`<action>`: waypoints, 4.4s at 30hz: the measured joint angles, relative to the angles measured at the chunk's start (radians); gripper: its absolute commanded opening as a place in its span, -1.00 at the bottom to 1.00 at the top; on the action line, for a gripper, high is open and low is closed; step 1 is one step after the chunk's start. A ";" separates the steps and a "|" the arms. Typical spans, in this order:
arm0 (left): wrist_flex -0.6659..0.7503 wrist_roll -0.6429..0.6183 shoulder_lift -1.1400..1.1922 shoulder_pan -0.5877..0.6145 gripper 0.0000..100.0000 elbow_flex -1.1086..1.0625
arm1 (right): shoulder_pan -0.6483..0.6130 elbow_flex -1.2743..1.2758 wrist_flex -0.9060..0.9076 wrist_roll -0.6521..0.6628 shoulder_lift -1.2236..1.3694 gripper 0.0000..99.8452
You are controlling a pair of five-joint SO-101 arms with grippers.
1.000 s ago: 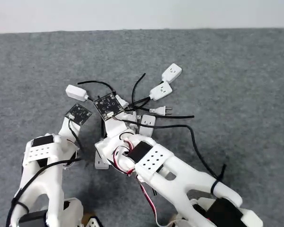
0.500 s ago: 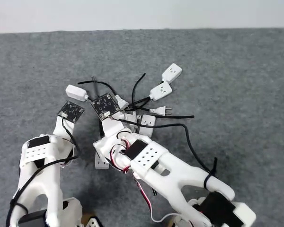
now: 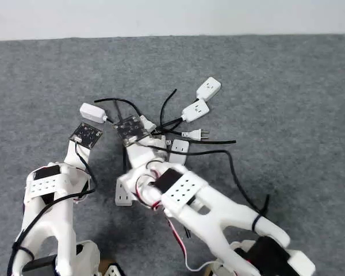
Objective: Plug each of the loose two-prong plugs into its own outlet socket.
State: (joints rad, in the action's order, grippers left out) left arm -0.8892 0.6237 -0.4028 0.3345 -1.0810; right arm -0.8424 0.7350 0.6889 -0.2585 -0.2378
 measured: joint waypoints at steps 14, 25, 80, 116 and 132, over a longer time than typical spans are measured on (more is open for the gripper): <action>0.002 -0.003 0.000 0.000 -0.97 0.000 | 0.206 -0.110 0.244 0.097 0.173 -0.63; 0.002 -0.003 0.000 0.000 -0.97 0.000 | 0.206 -0.227 0.385 0.101 0.192 -0.98; 0.002 -0.002 0.000 0.000 -0.97 0.011 | 0.224 -0.270 0.382 0.097 0.411 -0.99; -0.359 0.393 0.405 -0.044 -0.98 0.385 | -0.049 -0.064 0.227 0.077 -0.241 -0.98; -0.324 0.508 0.196 -0.089 -0.98 0.175 | -0.054 -0.035 0.058 0.077 -0.167 -0.98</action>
State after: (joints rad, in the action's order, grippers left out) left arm -1.2129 1.1316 -0.2064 0.2455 -0.9060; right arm -0.8961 0.6997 0.7472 -0.1818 -0.4051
